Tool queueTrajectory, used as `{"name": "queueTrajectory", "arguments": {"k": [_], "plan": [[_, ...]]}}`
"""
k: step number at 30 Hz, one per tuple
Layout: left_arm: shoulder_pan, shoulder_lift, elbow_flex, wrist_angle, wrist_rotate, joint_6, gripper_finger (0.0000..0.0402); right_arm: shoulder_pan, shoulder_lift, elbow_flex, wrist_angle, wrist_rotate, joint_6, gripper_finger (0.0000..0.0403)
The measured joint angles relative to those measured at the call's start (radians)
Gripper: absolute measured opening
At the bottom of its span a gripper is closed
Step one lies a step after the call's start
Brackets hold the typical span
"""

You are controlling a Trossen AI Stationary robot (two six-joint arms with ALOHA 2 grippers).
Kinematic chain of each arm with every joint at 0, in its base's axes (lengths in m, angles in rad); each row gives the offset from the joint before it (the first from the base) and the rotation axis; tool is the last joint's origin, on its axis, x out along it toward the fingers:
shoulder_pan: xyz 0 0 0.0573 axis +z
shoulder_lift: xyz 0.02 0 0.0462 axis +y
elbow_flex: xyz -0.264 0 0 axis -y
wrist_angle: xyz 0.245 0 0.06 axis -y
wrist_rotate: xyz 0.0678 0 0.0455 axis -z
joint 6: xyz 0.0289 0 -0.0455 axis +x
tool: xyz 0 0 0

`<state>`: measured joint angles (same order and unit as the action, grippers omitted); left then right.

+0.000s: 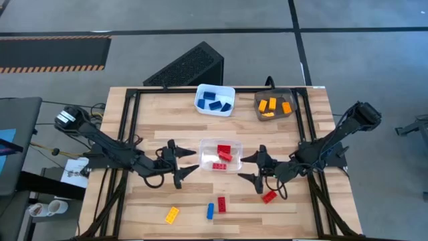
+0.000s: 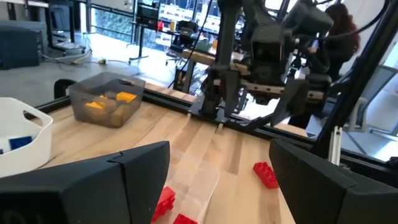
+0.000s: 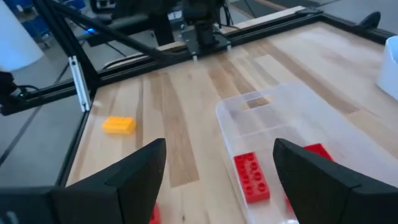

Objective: Sort & place blocks by color
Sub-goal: Put the right red block into the transparent bin

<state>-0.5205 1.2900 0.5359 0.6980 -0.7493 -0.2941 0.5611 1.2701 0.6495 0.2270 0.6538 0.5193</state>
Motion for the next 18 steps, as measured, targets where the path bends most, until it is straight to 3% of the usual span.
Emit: {"name": "queueTrajectory", "arguments": {"k": [8, 18], "plan": [[0.046, 0.109, 0.001, 0.112, 0.013, -0.003, 0.0263, -0.001, 0.0, 0.0, 0.017, 0.026, -0.02, 0.0317], [0.083, 0.17, 0.025, 0.158, 0.109, -0.03, 0.0263, -0.001, 0.013, 0.0, 0.022, 0.026, -0.023, 0.0317]]}}
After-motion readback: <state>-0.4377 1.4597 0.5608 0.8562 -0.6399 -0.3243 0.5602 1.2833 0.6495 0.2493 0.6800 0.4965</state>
